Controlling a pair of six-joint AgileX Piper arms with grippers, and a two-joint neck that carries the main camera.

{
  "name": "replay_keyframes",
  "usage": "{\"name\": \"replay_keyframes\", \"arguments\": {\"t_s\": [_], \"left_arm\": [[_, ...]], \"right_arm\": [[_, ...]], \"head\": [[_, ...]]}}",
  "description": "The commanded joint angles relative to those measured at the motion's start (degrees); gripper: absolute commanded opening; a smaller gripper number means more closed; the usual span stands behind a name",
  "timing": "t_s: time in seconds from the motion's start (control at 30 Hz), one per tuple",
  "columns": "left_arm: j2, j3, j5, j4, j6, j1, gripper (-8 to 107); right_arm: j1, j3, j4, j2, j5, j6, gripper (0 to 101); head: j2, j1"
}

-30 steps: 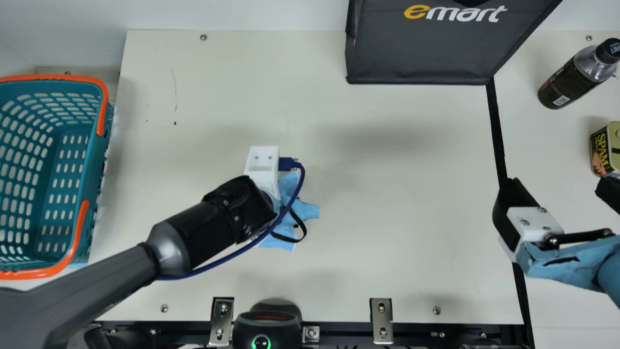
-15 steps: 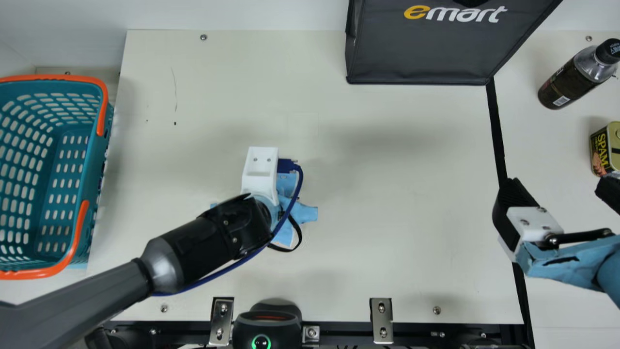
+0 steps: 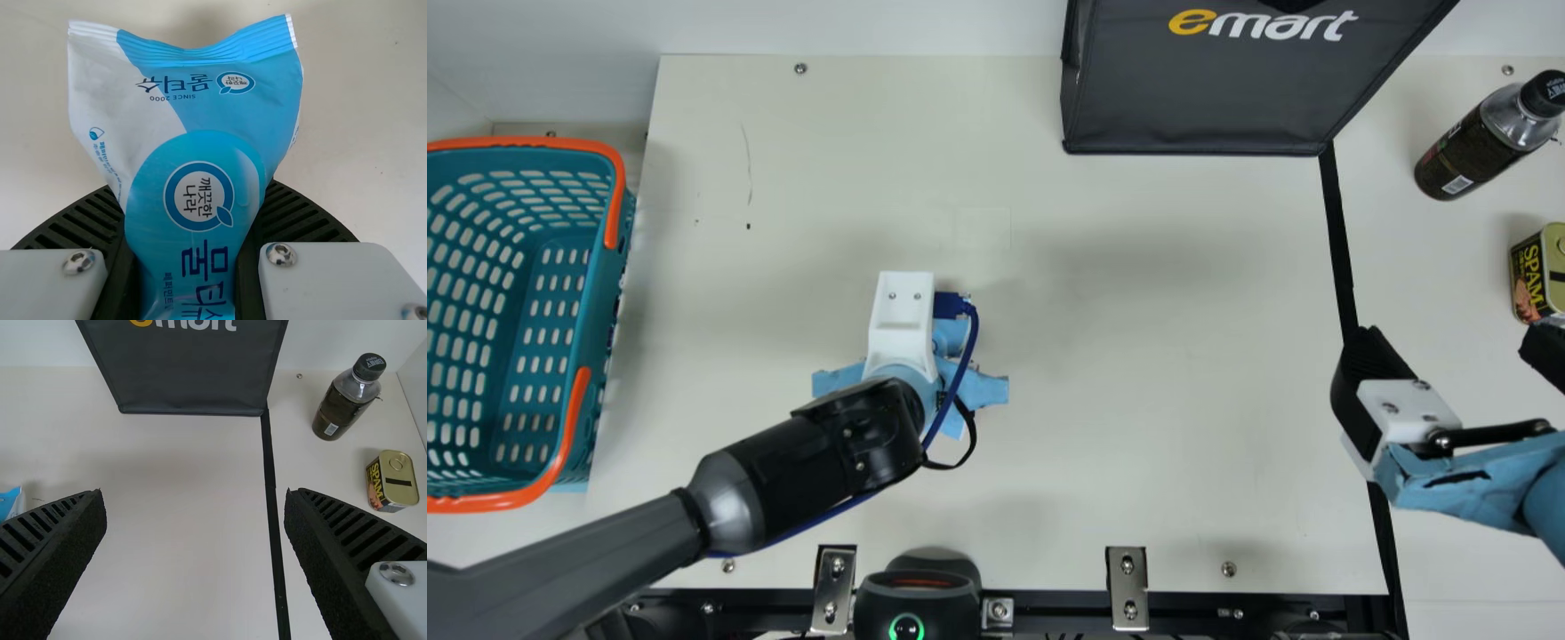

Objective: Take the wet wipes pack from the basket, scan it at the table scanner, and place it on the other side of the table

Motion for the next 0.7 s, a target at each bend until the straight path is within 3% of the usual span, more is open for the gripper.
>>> {"name": "replay_keyframes", "arguments": {"t_s": [0.0,0.37,0.67], "left_arm": [[-0.08,0.02,-0.16,0.01,-0.19,-0.06,-8],[0.08,-0.64,-2.17,-2.36,1.05,0.64,-8],[2.43,-4.75,-3.96,-6.17,3.8,1.6,-8]], "right_arm": [[0.0,0.0,0.0,0.0,0.0,0.0,95],[0.0,0.0,0.0,0.0,-0.07,0.0,95],[0.0,0.0,0.0,0.0,-0.13,0.0,95]], "head": [[0.0,-1.57],[0.0,-1.57],[0.0,-1.57]]}}
